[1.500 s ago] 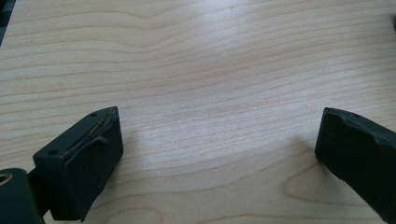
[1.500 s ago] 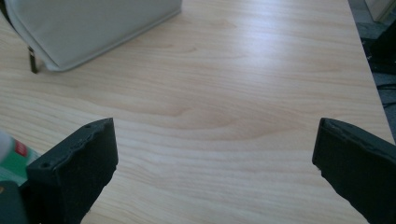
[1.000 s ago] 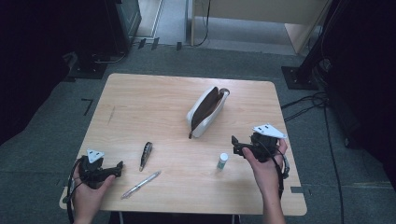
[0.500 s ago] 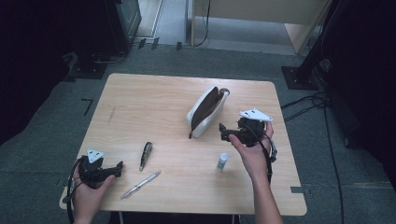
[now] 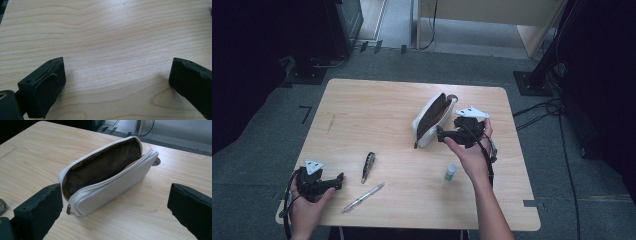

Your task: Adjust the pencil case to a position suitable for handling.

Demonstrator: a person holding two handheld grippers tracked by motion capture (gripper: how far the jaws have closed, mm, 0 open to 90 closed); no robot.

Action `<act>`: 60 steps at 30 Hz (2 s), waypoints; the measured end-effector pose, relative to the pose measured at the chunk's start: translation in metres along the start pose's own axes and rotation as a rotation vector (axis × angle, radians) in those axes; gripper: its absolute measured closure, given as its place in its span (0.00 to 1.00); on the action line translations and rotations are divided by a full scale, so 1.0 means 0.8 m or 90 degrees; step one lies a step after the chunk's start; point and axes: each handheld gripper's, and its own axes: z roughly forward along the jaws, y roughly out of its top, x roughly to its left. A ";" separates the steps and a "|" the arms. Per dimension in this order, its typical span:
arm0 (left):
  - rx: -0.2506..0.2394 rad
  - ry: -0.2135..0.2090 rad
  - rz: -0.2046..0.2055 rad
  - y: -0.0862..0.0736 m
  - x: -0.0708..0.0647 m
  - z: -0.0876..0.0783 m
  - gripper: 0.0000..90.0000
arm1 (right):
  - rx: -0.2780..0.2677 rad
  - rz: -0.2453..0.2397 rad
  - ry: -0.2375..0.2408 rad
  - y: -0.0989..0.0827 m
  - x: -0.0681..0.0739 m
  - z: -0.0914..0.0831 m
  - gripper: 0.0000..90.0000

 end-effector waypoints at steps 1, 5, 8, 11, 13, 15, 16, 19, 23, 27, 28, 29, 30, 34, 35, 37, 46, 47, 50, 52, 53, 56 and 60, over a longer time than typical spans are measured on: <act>0.000 0.000 0.000 0.000 0.000 0.000 0.01 | 0.003 -0.003 0.000 0.003 0.000 0.004 0.00; 0.000 0.000 0.000 0.000 0.000 0.000 0.01 | 0.011 0.001 -0.003 0.006 -0.001 0.012 0.00; 0.000 0.000 0.000 0.000 0.000 0.000 0.01 | 0.021 0.007 -0.007 0.009 -0.003 0.021 0.00; 0.000 0.000 0.000 0.000 0.000 0.000 0.01 | 0.028 0.008 -0.011 0.012 -0.006 0.030 0.00; 0.000 0.000 0.000 0.000 0.000 0.000 0.01 | 0.036 0.013 -0.011 0.014 -0.007 0.035 0.00; 0.000 0.000 0.000 0.000 0.000 0.000 0.01 | 0.038 0.018 -0.010 0.015 -0.009 0.040 0.00; 0.000 0.000 0.000 0.000 0.000 0.000 0.01 | 0.041 0.016 -0.013 0.015 -0.010 0.042 0.00; 0.000 0.000 0.001 0.000 0.000 0.000 0.01 | 0.053 0.021 -0.011 0.017 -0.011 0.051 0.00; 0.000 0.000 0.000 0.000 0.000 0.000 0.01 | 0.066 0.019 -0.007 0.020 -0.012 0.063 0.00; 0.000 0.000 0.000 0.000 0.000 0.000 0.01 | 0.079 0.017 -0.006 0.024 -0.009 0.072 0.00; 0.000 0.000 0.000 0.000 0.000 0.000 0.01 | 0.082 0.016 -0.006 0.025 -0.009 0.075 0.00; 0.000 0.000 0.001 0.000 0.000 0.000 0.01 | 0.088 0.017 -0.007 0.026 -0.009 0.077 0.00; 0.000 0.000 0.001 0.000 0.000 0.000 0.01 | 0.103 0.026 -0.009 0.027 -0.011 0.083 0.00; 0.000 0.000 0.001 0.000 0.000 0.000 0.01 | 0.113 0.040 -0.006 0.028 -0.012 0.088 0.05; 0.000 0.000 0.000 0.000 0.000 0.000 0.01 | 0.116 0.043 -0.007 0.028 -0.013 0.090 0.07; 0.000 0.000 0.000 0.000 0.000 0.000 0.01 | 0.123 0.052 -0.006 0.028 -0.015 0.093 0.09; 0.000 -0.001 0.002 0.000 0.000 0.000 0.01 | 0.156 0.081 -0.018 0.024 -0.020 0.108 0.15; 0.000 -0.001 0.001 0.000 0.000 0.000 0.01 | 0.162 0.081 -0.020 0.023 -0.020 0.110 0.16; 0.000 -0.001 0.002 0.000 0.000 0.000 0.01 | 0.177 0.085 -0.018 0.023 -0.021 0.113 0.22; 0.000 -0.001 0.002 0.000 0.000 0.000 0.01 | 0.180 0.085 -0.019 0.024 -0.021 0.114 0.23; 0.000 -0.001 0.002 0.000 0.000 0.000 0.01 | 0.184 0.087 -0.017 0.024 -0.021 0.114 0.25; 0.000 -0.001 0.002 0.000 0.000 0.000 0.01 | 0.199 0.092 -0.016 0.025 -0.020 0.118 0.29; 0.000 -0.001 0.001 0.000 0.000 0.000 0.01 | 0.208 0.092 -0.014 0.023 -0.020 0.123 0.32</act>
